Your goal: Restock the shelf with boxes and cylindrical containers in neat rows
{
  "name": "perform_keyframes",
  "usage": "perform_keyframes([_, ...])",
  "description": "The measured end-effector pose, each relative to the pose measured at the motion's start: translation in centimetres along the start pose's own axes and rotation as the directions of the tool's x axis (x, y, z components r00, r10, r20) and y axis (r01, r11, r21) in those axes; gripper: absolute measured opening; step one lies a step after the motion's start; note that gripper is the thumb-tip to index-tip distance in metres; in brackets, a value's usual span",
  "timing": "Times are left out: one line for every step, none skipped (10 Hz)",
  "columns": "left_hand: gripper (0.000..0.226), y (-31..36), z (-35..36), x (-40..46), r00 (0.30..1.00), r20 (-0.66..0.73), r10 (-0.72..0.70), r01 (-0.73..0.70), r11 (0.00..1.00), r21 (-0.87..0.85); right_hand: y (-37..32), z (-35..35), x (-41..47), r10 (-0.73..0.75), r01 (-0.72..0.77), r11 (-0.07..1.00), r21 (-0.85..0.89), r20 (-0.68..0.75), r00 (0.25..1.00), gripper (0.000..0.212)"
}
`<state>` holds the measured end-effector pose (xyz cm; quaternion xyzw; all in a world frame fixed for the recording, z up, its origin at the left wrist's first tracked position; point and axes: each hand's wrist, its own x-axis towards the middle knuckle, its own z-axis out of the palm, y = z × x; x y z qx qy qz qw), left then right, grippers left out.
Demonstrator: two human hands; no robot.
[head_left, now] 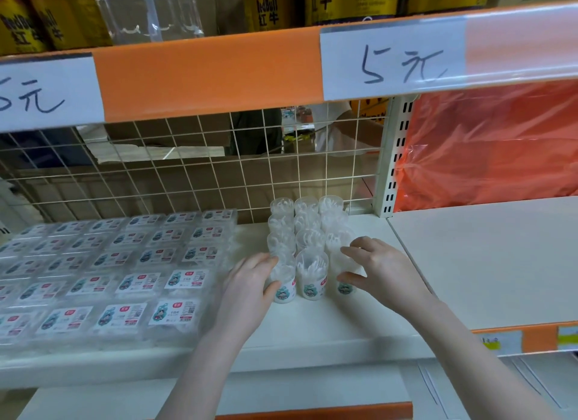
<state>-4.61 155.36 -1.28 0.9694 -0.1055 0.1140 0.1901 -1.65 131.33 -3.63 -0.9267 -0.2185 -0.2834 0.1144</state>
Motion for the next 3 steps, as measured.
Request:
perform_keyframes([0.045, 0.26, 0.01, -0.1, 1.0, -0.017, -0.008, 0.008, 1.0, 0.006, -0.16, 0.49, -0.14, 0.021, -0.022, 1.0, -0.022, -0.018, 1.0, 0.045])
perform_keyframes([0.046, 0.31, -0.02, -0.24, 1.0, -0.016, -0.006, 0.006, 1.0, 0.024, 0.06, 0.72, -0.47, -0.012, 0.01, 0.999, -0.044, -0.047, 0.999, 0.048])
perform_keyframes([0.043, 0.14, -0.46, -0.5, 0.997, -0.078, -0.008, 0.01, 1.0, 0.025, -0.28, 0.24, -0.72, -0.01, 0.007, 1.0, -0.025, -0.12, 0.993, 0.057])
